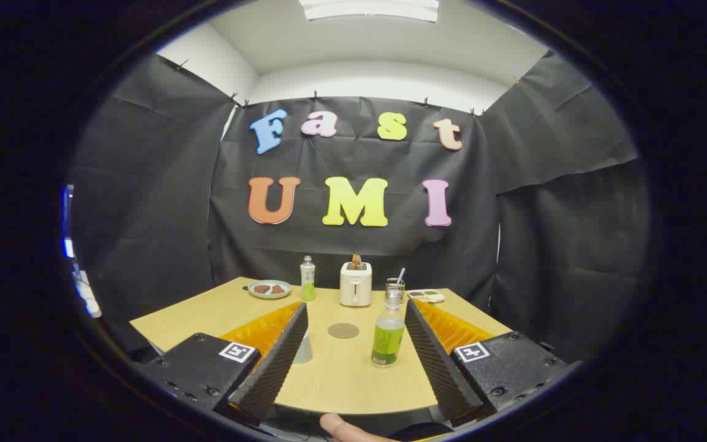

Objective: Take the bottle from table, then pour the juice into the cup, finally place the bottle on the coaster

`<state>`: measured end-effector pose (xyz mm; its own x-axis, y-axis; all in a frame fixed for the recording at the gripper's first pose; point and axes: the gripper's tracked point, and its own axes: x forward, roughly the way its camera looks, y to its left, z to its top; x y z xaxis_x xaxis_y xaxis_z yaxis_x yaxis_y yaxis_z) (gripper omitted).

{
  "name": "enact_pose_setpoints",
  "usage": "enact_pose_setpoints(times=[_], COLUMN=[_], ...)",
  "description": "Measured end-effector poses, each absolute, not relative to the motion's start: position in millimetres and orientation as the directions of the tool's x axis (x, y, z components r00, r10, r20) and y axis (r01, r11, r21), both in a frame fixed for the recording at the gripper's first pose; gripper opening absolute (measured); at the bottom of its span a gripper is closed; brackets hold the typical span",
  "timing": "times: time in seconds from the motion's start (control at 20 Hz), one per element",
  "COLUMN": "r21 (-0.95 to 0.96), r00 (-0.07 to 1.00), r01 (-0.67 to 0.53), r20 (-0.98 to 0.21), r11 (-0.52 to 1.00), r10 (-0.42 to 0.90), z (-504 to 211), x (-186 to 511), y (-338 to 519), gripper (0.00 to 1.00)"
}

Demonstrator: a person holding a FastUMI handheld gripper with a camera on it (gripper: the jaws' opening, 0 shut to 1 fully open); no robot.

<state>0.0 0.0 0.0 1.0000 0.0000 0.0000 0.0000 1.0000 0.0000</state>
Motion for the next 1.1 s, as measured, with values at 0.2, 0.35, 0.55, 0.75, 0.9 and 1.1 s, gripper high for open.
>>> enact_pose_setpoints(times=[0.2,0.35,0.55,0.75,0.9,1.1], r21=[-0.008,-0.022,-0.038,-0.019,-0.010,-0.001], r00=[1.000,1.000,1.000,1.000,1.000,1.000], r01=[-0.005,-0.010,-0.015,-0.015,-0.014,-0.019], r20=[-0.021,0.008,0.019,0.017,0.001,-0.002], r11=[1.000,1.000,0.999,1.000,1.000,1.000], r10=[0.005,0.010,0.015,0.016,0.014,0.019], z=[-7,-1,-3,-6,-13,-18], x=[3,0,-3,-1,4,12], y=[-1,0,2,1,0,-1], gripper=[1.00,1.00,1.00,1.00,1.00,1.00])
